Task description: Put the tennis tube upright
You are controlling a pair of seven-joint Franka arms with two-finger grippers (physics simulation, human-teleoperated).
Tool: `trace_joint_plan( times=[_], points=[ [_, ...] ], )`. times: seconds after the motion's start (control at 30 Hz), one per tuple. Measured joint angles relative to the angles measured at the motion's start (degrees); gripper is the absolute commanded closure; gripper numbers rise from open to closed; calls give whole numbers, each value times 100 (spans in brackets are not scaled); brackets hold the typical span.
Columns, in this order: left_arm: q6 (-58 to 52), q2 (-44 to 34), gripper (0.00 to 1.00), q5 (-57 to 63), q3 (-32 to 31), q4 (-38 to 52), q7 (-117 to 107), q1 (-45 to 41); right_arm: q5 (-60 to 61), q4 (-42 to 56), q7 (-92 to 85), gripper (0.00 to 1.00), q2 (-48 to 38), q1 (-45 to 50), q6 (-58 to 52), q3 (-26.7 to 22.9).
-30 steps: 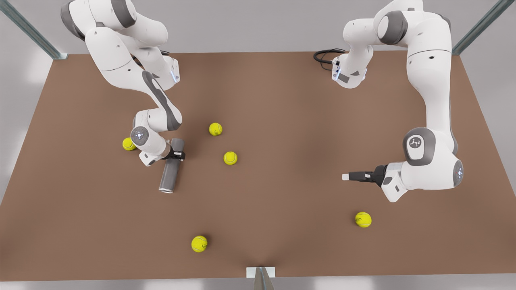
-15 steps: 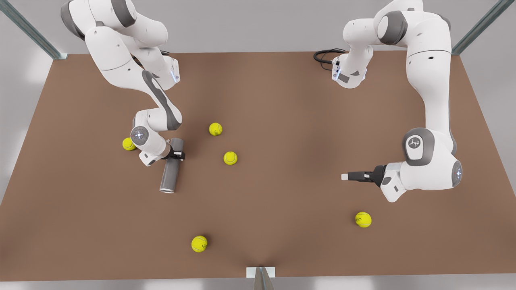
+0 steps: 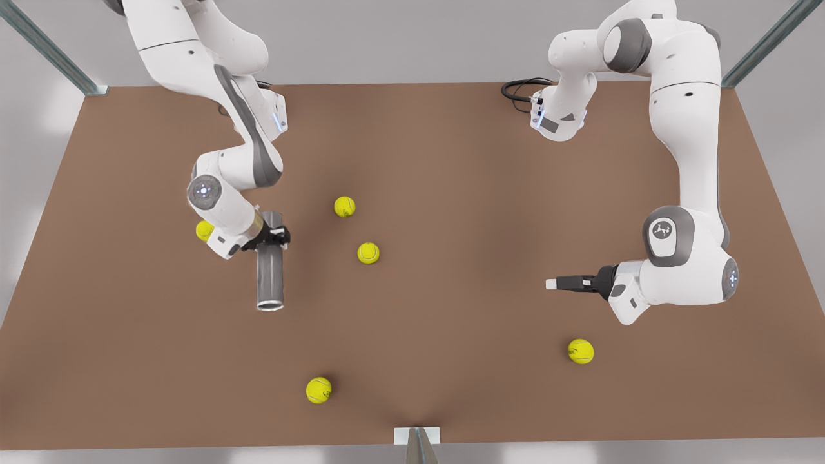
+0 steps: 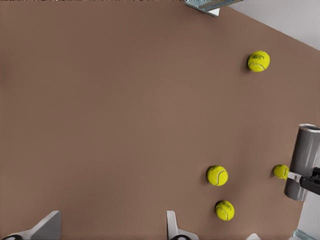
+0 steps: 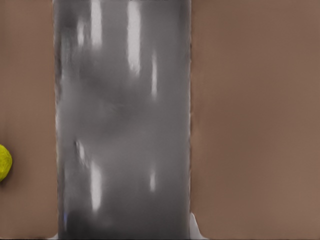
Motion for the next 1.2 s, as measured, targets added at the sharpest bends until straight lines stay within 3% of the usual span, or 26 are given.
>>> trace_joint_plan(
  times=[0.5,0.6,0.77,0.93,1.2],
  points=[
    [-42,18,0,-57,-26,18,-176,40,-2,1505,-3889,24,1225,1344,498,-81],
    [-17,44,0,-64,-26,21,-159,35,33,1978,-3997,24,1615,2336,509,-637],
    [14,72,0,-69,-26,23,-122,41,47,2691,-4137,24,2334,3390,684,-1116],
    [19,141,0,-75,-20,65,-132,40,35,3276,-4538,24,2921,3858,1003,-1186],
    [19,174,0,-74,-18,62,-105,50,51,3373,-4630,24,3533,4251,1695,-1448]
  ],
)
